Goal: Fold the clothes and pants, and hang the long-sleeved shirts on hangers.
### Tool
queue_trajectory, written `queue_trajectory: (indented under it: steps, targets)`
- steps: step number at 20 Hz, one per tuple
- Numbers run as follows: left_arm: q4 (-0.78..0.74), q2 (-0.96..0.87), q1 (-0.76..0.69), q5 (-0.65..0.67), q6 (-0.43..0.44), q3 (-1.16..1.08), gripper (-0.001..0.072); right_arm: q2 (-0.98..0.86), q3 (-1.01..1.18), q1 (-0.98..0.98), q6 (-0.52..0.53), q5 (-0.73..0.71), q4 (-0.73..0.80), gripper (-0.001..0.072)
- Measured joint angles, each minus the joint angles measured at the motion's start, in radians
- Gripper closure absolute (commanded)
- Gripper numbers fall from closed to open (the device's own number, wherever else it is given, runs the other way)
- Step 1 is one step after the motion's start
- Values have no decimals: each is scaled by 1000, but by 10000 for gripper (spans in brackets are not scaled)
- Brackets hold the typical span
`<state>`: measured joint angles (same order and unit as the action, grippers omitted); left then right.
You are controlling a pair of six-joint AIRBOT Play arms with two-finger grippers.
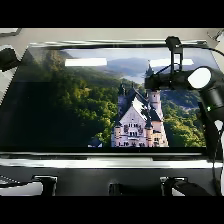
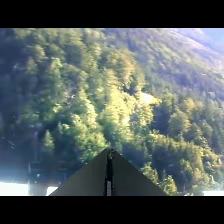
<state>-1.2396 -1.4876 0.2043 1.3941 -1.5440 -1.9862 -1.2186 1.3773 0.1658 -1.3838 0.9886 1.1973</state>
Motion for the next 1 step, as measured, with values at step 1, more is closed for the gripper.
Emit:
queue_trajectory:
  steps: [1]
  targets:
    - [0,0,0,0,0,0,687,0,0,0,0,0,0,678]
